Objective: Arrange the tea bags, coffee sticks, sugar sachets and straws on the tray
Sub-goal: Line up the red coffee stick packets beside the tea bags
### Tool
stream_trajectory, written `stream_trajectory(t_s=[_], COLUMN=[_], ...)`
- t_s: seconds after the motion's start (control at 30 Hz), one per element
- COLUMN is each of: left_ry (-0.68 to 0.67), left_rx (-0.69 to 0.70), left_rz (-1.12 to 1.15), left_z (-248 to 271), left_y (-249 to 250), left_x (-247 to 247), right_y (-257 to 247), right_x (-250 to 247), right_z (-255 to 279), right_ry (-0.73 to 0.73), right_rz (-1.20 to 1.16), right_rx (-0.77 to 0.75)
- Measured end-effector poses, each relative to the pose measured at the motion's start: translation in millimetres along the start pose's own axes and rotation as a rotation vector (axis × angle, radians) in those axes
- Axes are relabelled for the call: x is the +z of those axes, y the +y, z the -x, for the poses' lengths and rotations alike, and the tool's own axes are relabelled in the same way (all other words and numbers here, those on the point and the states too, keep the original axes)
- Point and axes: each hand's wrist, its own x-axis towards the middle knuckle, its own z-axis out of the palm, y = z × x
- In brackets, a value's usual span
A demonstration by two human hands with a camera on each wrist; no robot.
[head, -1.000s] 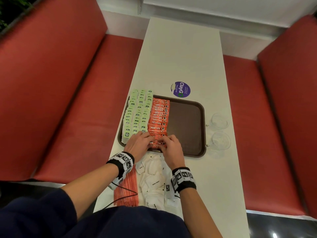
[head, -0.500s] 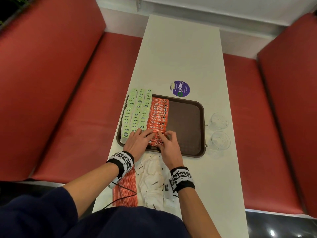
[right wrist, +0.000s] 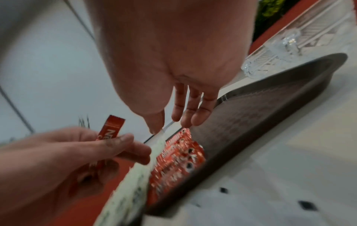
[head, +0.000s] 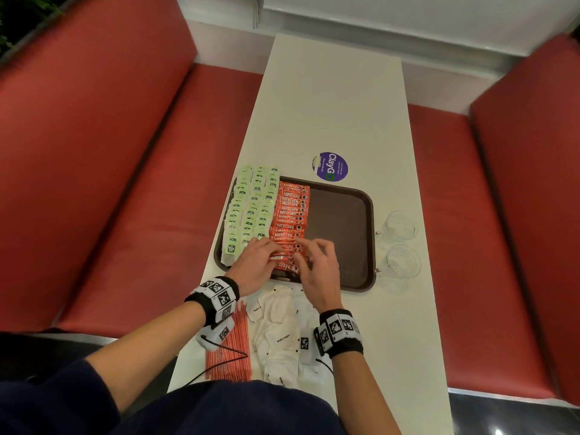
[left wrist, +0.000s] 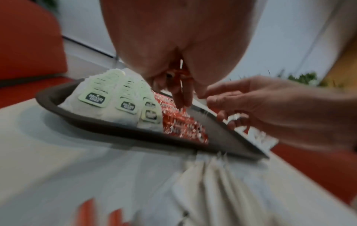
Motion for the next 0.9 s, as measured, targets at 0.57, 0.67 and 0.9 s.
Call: stream_trajectory(t_s=[0.57, 0.67, 0.9], left_ry=[-0.022, 0.071, 0.012], left_rx=[-0.192, -0.189, -0.179], left_rz=[1.024, 0.894, 0.575], left_z=[9, 10, 13], left_y=[38, 19, 3], left_x=[-39, -38, -25], right_y=[-49, -41, -38], right_x=[-36, -43, -53], right_z=[18, 16, 9], right_ry=[-0.141, -0.137, -0.098], right_rz=[-0.733, -0.657, -0.211], right_rx=[0.216, 0.219, -0.005])
